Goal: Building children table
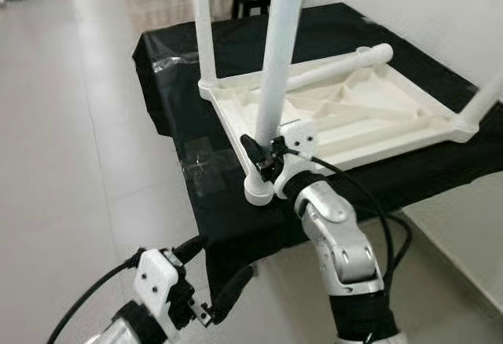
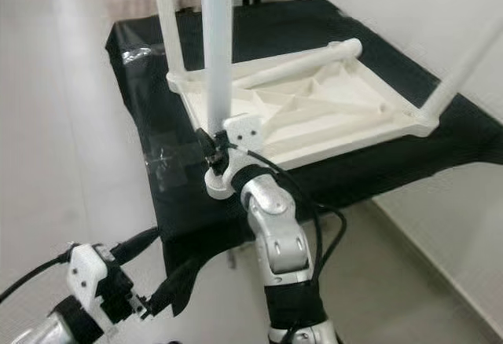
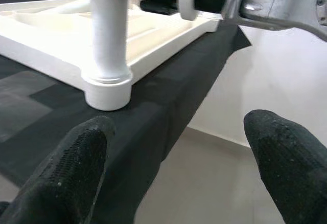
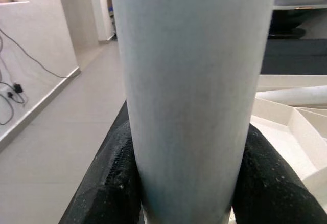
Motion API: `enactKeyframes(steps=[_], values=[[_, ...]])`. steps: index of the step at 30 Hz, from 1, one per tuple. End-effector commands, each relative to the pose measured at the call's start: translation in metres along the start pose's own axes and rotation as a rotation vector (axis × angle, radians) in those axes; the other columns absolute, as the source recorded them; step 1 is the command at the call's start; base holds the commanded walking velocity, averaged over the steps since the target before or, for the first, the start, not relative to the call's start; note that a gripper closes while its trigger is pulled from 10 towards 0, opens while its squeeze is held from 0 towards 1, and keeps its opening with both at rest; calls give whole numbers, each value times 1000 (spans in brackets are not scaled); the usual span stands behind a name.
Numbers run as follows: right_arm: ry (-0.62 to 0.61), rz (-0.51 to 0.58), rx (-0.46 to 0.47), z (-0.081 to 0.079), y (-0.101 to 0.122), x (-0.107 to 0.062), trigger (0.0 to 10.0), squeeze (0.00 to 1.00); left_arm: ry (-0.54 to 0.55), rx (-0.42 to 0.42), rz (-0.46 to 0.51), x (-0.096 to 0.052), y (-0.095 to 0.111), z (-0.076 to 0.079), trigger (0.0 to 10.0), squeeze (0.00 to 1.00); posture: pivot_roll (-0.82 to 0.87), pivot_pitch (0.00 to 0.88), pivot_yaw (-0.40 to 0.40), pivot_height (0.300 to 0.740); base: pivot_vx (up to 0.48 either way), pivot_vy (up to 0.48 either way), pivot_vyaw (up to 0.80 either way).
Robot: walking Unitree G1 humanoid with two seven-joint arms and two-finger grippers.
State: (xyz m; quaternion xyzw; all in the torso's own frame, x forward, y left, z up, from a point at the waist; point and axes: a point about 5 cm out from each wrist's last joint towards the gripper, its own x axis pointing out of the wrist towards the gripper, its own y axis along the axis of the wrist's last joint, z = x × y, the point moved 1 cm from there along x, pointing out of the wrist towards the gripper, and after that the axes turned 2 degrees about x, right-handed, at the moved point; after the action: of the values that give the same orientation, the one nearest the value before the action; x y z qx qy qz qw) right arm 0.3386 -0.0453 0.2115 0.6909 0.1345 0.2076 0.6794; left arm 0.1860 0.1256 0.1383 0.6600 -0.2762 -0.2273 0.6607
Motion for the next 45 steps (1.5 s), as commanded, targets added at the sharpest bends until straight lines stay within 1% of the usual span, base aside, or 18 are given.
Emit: enactKeyframes(steps=[1,3,4,5,6,10,12,13,14,18,25,26,27,28,40,42,44,45], values=[[34,-167,112,-22,-37,9,0,0,0,-4,-18,-1,-5,0,10000,0,-18,220,-28,740,0,0,0],[34,-167,112,-22,-37,9,0,0,0,-4,-18,-1,-5,0,10000,0,-18,220,-28,740,0,0,0],[57,-155,101,-24,-33,17,10000,0,3,-2,-16,0,-5,0,10000,0,-16,218,-30,740,0,0,0],[57,-155,101,-24,-33,17,10000,0,3,-2,-16,0,-5,0,10000,0,-16,218,-30,740,0,0,0],[138,-122,89,-16,-24,26,10000,1000,17,1,-13,2,-6,1,10000,0,-7,204,-51,740,0,0,0],[190,-86,100,-8,-14,29,10000,1000,26,3,-11,3,-7,1,10000,0,-7,204,-51,740,0,0,0],[507,11,86,1,20,27,10000,1000,33,6,-9,4,-7,2,10000,0,1,198,-55,740,0,0,0],[507,11,86,1,20,27,10000,1000,33,6,-9,4,-7,2,10000,0,1,198,-55,740,0,0,0],[666,11,49,1,28,22,10000,0,31,6,-9,4,-7,3,10000,0,-1,199,-52,740,0,0,0],[883,-52,-59,4,30,17,10000,0,27,5,-10,2,-6,6,10000,0,22,205,-53,740,0,0,0],[917,-99,-111,9,31,29,10000,0,30,12,-15,-1,-4,9,10000,0,51,223,-52,740,0,0,0],[920,-109,-104,11,32,33,824,0,32,13,-17,-3,-4,11,10000,0,57,230,-52,740,0,0,0],[920,-109,-104,11,32,33,824,0,32,13,-17,-3,-4,11,10000,0,57,230,-52,740,0,0,0],[922,-113,-95,13,33,35,0,0,33,13,-18,-5,-2,12,10000,0,68,239,-51,740,0,0,0],[944,-134,-73,42,31,26,0,0,41,14,-29,-9,-1,14,10000,0,66,250,-43,740,0,0,0],[869,-151,-103,48,21,23,0,0,43,15,-30,-8,-2,13,10000,0,41,249,-50,740,0,0,0],[599,-162,-79,49,0,25,0,0,49,15,-30,-7,-3,13,10000,0,27,244,-61,740,0,0,0],[599,-162,-79,49,0,25,0,0,49,15,-30,-7,-3,13,10000,0,27,244,-61,740,0,0,0]])
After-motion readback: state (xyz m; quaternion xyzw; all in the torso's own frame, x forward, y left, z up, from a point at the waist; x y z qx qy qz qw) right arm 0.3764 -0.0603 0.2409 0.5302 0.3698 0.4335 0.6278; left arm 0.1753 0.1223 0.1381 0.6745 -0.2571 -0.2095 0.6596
